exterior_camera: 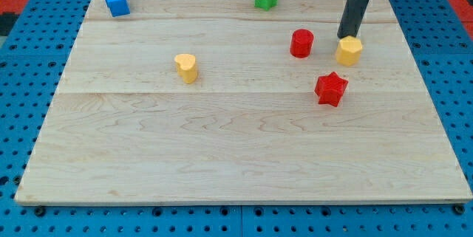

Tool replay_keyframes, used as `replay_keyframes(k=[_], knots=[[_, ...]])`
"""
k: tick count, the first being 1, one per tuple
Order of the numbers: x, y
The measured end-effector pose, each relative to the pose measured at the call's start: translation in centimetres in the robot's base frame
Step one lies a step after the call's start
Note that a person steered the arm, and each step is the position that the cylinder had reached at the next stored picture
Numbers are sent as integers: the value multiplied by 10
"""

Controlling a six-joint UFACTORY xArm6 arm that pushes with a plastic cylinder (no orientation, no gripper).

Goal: Push the yellow hexazon into the yellow heart

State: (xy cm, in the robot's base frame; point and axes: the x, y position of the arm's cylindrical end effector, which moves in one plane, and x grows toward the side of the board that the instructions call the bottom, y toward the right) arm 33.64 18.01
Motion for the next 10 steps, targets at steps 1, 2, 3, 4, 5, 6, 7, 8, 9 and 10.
replay_keyframes(k=[1,2,3,4,5,6,7,8,9,10], knots=[[20,-17],[24,1],[41,2],[43,2],[44,33],[65,54],[78,41],[52,-13],[34,-78],[36,-82]])
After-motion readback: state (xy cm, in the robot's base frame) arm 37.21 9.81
